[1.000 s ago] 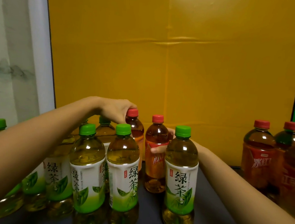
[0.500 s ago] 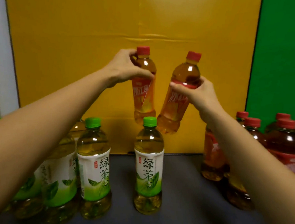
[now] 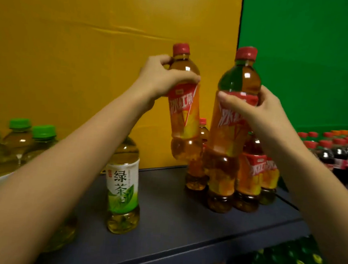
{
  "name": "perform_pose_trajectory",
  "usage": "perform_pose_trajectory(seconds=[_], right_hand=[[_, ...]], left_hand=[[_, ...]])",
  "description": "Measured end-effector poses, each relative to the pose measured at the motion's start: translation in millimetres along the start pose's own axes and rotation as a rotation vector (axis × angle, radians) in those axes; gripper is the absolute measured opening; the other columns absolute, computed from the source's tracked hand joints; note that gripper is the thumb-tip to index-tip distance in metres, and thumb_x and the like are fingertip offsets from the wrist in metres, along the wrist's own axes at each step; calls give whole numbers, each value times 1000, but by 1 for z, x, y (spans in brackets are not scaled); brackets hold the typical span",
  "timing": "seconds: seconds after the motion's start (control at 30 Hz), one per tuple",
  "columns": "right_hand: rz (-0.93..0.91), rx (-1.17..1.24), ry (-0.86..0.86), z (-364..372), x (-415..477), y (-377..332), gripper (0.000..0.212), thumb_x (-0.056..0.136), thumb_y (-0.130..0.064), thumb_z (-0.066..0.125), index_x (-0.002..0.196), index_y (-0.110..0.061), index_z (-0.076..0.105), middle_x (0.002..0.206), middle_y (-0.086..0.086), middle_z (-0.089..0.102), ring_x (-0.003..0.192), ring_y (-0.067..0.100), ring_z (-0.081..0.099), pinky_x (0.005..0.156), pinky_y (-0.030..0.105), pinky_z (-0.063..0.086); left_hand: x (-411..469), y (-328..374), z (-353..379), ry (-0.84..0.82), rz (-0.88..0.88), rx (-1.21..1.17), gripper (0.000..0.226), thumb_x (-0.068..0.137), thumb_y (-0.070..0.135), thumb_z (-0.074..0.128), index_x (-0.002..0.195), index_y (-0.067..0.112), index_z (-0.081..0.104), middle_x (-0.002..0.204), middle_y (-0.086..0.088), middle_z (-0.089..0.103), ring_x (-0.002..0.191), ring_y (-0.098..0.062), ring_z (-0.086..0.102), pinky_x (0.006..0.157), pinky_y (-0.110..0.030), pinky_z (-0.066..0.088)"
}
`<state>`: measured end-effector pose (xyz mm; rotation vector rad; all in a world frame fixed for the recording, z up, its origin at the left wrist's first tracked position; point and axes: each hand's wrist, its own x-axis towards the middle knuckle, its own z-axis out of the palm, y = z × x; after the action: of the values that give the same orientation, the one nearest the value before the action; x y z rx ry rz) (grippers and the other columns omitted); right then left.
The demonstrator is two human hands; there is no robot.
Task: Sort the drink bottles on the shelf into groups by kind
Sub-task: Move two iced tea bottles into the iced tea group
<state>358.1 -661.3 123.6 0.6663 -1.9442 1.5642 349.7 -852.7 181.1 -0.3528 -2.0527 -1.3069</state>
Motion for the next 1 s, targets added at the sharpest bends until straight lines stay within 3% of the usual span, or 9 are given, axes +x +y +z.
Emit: perform_pose_trajectory(seconds=[0.17,0.3,0.43,0.57,0.67,0.77,0.87,1.0], right_hand=[[46,-37,63,-5,-38,38,65,50,-55,76,106,-27,59,100,-8,68,92,7,65,82,32,55],[47,-44,78,2,-57,61,56,52,-50,77,101,-36,56,97,-18,65,89,-6,62,76,17,50],[54,-60,105,14,-69,80,64,53,-51,77,110,-31,56,99,-20,64,91,-9,59,75,12,47],[65,-40,137,27,-75,92,71,56,-52,78,118,-28,54,110,-15,62,102,0,58,86,22,48],[101,-15,169,39,-78,98,74,59,-50,77,119,-28,41,118,-9,55,109,7,54,87,19,46],[99,14,205,52,-81,104,76,60,-57,70,119,-29,32,120,-5,48,114,12,50,94,29,47],[61,-14,243,60,-81,106,71,69,-44,73,122,-23,31,118,-7,38,115,8,42,98,26,42],[49,-29,276,70,-76,109,73,69,-43,74,124,-18,33,116,-8,36,113,6,41,99,28,42]], left_hand=[[-33,-37,36,-81,-55,53,54,55,40,84,102,20,66,103,-1,68,94,-19,63,83,-42,55],[-52,-65,57,-69,-61,176,69,53,50,82,113,19,62,115,-3,64,106,-22,57,89,-46,51],[-62,-80,68,-49,-91,236,64,57,45,83,113,20,63,117,-2,64,110,-22,54,92,-44,48],[-64,-93,69,-13,-138,201,66,59,48,80,116,18,62,118,-2,64,110,-21,55,91,-43,50],[-68,-99,73,15,-133,170,63,66,43,78,120,18,56,117,1,60,110,-18,53,92,-41,49],[-75,-109,80,20,-130,98,64,73,40,72,127,19,45,124,-1,55,116,-19,51,95,-39,47],[-79,-114,84,-1,-113,38,58,80,35,67,130,21,41,129,-2,51,118,-17,49,93,-30,44],[-78,-112,82,-26,-126,-76,53,84,24,64,131,20,40,127,-1,51,115,-13,49,89,-25,43]])
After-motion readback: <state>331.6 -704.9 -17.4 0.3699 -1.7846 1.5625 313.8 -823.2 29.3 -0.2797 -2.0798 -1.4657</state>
